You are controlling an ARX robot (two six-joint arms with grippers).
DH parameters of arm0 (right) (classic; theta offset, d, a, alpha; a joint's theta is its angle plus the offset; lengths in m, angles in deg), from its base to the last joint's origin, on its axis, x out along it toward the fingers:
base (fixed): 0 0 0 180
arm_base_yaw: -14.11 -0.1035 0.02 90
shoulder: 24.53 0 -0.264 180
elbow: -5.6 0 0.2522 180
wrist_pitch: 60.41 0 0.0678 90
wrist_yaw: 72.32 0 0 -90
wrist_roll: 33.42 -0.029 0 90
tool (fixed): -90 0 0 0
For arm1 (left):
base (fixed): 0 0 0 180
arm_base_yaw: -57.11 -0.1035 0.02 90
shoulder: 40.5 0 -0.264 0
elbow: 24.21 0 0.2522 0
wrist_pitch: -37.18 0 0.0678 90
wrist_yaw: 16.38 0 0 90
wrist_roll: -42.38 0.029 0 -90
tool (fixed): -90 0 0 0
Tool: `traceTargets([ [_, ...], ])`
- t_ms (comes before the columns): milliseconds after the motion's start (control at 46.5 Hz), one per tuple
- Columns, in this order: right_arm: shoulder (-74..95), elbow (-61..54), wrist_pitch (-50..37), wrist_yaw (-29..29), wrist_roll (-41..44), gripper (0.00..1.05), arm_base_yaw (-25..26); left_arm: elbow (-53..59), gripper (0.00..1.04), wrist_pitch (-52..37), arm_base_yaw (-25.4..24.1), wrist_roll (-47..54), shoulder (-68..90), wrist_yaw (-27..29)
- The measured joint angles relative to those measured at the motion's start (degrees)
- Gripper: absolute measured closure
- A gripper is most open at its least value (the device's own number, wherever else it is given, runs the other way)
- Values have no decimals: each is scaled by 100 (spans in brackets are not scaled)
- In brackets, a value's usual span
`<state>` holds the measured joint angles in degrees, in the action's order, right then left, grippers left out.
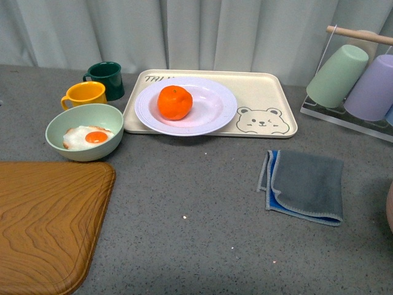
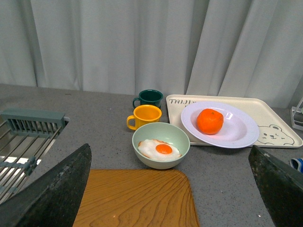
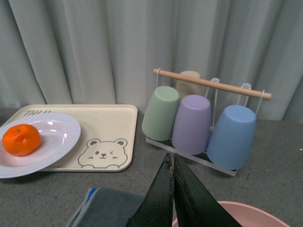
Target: Place orange and plate with both arms
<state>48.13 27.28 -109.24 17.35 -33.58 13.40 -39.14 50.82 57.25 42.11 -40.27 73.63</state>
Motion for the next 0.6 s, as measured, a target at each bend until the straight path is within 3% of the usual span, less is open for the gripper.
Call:
traceTargets([
  [602, -3228, -732, 2358, 24, -2, 104, 61, 0, 7, 0, 0, 0, 0, -2],
])
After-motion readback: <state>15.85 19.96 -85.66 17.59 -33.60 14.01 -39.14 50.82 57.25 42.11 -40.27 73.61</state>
